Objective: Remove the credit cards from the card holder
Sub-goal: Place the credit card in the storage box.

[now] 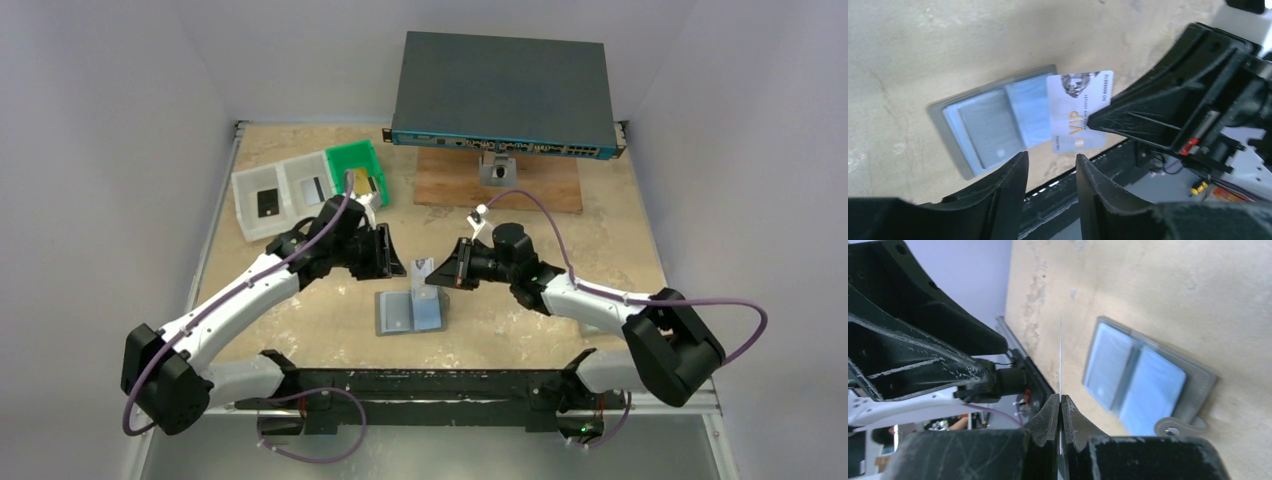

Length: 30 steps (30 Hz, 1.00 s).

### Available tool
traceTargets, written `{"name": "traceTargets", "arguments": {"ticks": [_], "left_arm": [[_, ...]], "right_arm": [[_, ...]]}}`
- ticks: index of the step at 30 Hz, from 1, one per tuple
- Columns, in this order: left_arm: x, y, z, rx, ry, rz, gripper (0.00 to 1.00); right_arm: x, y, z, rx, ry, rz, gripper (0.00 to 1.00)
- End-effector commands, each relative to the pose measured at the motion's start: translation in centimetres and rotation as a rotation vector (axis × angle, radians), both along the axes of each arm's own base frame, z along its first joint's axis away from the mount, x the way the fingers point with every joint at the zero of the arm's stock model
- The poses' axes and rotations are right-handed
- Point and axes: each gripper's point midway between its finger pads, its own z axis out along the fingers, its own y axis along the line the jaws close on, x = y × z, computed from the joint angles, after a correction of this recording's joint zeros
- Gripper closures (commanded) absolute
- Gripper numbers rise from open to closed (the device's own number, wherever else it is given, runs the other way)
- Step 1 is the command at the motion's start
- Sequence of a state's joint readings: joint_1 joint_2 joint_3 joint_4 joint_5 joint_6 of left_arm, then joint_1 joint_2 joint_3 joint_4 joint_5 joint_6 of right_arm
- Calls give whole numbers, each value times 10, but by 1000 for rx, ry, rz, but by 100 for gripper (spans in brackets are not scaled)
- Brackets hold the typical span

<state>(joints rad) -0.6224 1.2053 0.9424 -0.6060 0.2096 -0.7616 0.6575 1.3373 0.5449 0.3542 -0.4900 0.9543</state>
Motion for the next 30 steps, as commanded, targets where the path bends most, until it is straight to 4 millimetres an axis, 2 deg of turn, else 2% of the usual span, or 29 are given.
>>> {"name": "traceTargets", "arguments": {"ticks": [1, 8, 17, 22, 26, 27, 28, 29, 30], "left_arm": [[-10, -14, 39, -148, -45, -113, 57], [-18, -16, 69, -290, -91, -182, 49], [-27, -31, 90, -472, -99, -260, 50], [-26, -33, 93, -499, -103, -269, 62], [-27, -34, 93, -511, -97, -267, 91], [-27, -34, 92, -513, -95, -265, 100], [-27, -34, 92, -513, -96, -263, 100], [-26, -34, 91, -512, -98, -259, 100], [-26, -33, 90, -506, -101, -250, 100]], "right_arm": [[-1, 12, 56, 157, -46, 73, 100], [-10, 14, 104, 261, -91, 126, 100], [-21, 18, 131, 380, -87, 192, 100], [-22, 18, 134, 397, -84, 195, 100], [-21, 18, 130, 385, -83, 189, 100], [-20, 18, 128, 375, -85, 184, 98], [-18, 17, 125, 360, -87, 175, 89], [-17, 17, 123, 344, -88, 164, 76], [-14, 16, 121, 325, -96, 151, 59]]}}
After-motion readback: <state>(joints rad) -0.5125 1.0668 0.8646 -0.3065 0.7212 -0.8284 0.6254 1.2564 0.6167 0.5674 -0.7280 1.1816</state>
